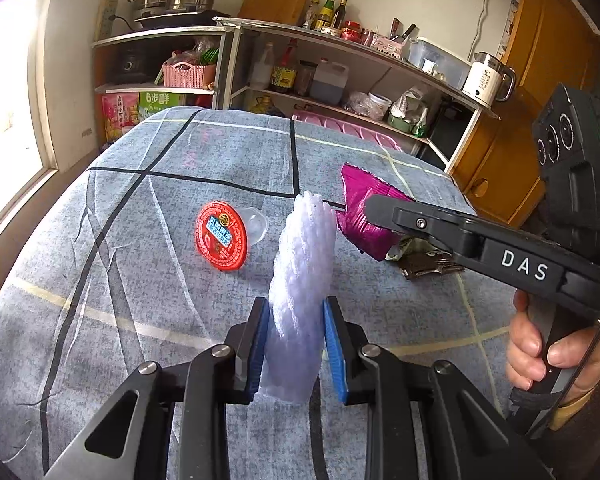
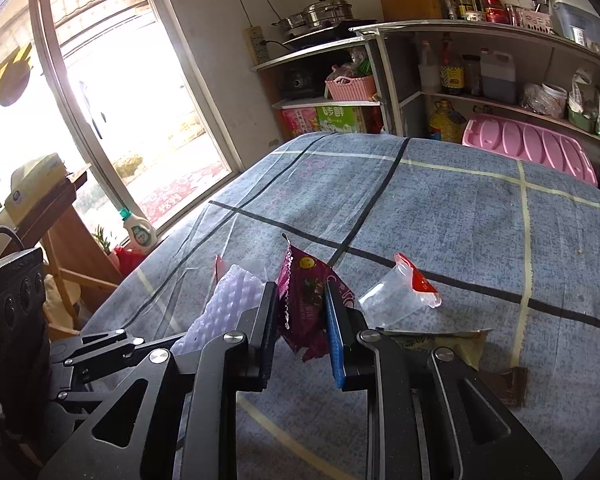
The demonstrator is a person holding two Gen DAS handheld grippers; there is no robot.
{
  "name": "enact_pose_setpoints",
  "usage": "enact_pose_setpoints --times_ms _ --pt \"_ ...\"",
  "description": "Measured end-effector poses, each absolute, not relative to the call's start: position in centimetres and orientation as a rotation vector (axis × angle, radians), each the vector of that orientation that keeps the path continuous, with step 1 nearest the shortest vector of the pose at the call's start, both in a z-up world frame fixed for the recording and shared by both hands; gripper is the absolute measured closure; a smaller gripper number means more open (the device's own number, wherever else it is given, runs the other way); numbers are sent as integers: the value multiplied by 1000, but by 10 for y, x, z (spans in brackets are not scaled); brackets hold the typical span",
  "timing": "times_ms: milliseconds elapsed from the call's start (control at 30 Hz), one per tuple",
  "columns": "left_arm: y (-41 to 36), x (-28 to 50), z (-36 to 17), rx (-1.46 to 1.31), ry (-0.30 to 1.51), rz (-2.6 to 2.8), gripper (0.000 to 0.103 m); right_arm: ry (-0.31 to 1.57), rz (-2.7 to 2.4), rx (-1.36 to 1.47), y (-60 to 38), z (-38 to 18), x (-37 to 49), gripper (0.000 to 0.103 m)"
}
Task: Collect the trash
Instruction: 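Carry the foam net and pink wrapper over the white bin with both grippers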
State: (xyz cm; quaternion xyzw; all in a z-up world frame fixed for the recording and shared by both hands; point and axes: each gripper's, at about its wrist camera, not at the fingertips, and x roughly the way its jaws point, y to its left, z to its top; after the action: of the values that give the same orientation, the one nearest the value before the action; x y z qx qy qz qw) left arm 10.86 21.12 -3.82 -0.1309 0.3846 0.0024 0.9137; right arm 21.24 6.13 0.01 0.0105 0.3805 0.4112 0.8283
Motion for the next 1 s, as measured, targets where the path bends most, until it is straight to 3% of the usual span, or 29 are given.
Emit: enact_pose_setpoints --times_ms 1000 --pt "82 105 15 -185 733 -229 75 698 662 133 -107 46 158 80"
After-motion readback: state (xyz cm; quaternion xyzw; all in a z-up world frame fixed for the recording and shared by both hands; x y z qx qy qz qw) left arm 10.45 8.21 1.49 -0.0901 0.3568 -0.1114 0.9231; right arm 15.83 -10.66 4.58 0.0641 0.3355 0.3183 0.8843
